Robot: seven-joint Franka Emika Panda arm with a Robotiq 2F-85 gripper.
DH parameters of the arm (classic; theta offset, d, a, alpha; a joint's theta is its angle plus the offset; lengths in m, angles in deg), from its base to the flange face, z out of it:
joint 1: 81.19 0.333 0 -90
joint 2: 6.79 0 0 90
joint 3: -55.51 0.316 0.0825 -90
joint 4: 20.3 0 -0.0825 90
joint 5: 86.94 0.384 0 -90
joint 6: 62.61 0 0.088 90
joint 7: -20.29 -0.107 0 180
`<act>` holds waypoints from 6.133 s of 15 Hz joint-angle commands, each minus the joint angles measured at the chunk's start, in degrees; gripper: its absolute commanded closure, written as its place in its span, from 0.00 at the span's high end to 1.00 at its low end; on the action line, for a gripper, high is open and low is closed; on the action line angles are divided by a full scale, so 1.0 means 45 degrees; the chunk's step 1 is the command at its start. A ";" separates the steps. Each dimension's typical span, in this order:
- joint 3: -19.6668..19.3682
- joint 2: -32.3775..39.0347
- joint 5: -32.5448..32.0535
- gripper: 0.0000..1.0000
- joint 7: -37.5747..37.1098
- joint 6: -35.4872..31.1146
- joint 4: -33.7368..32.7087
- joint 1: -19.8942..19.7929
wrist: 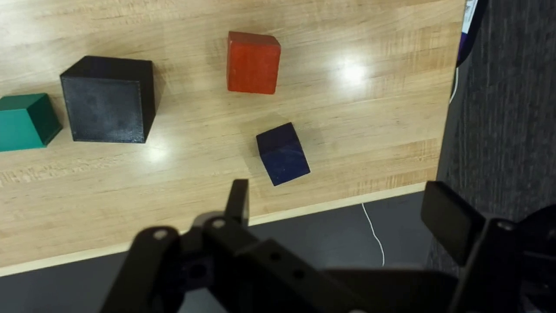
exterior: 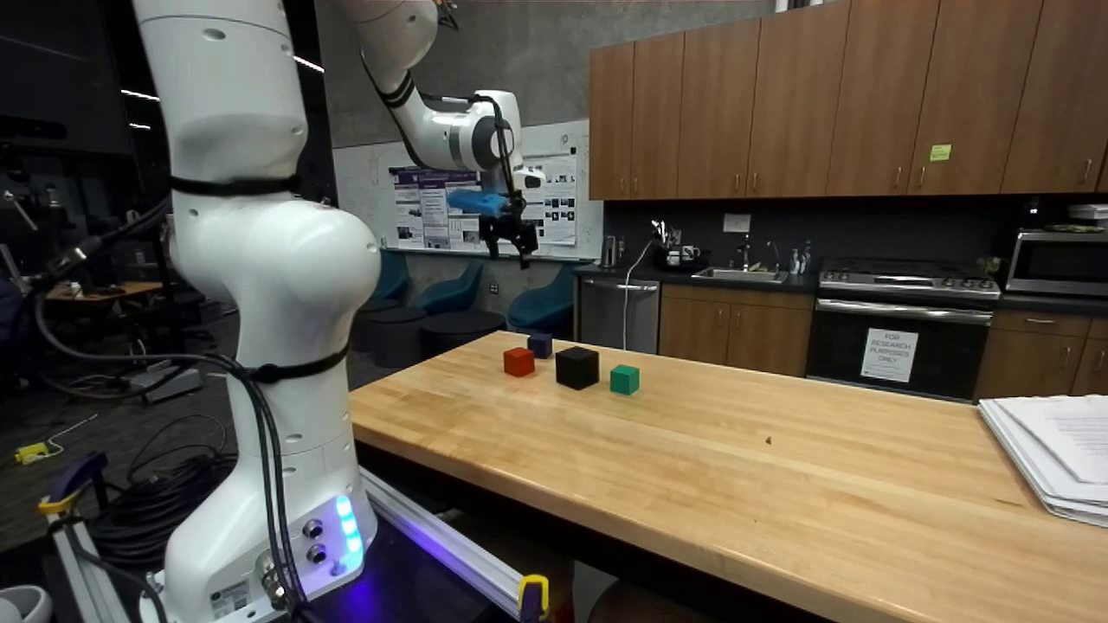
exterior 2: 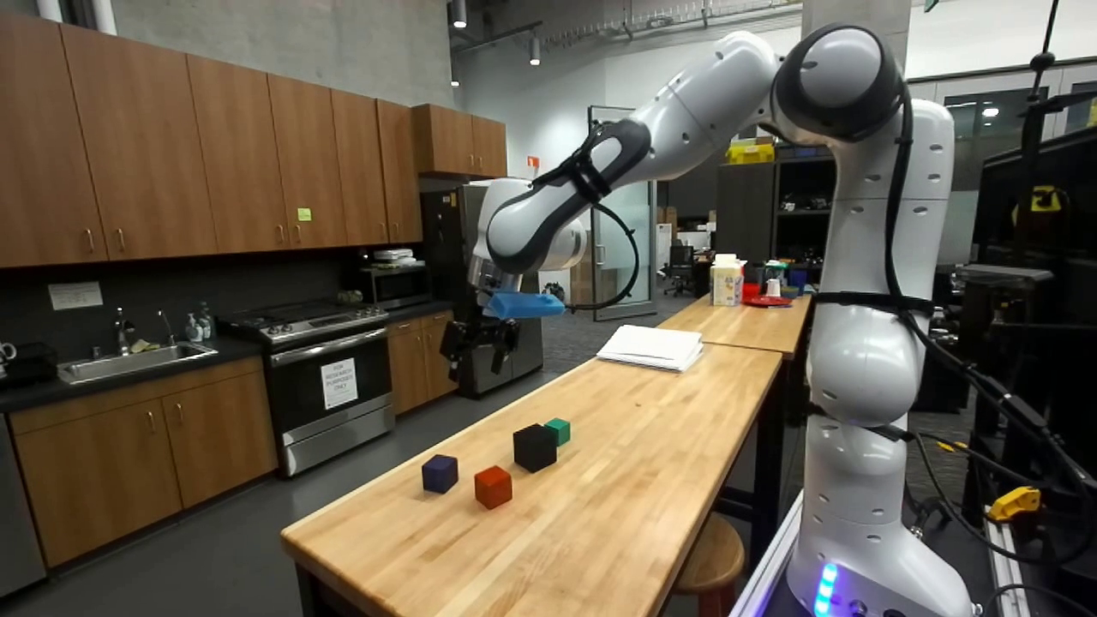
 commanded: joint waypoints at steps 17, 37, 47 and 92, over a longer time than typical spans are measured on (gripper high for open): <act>-0.0504 0.6873 -0.2364 1.00 0.3258 0.1782 -0.6138 0.0492; -0.1122 0.9928 -0.3635 0.73 0.3794 0.2411 -0.8420 0.1319; -0.1008 0.8283 -0.3180 0.30 0.3448 0.2451 -0.7345 0.1071; -0.2378 0.3154 -0.1652 0.30 0.0978 0.1058 -0.0751 -0.0984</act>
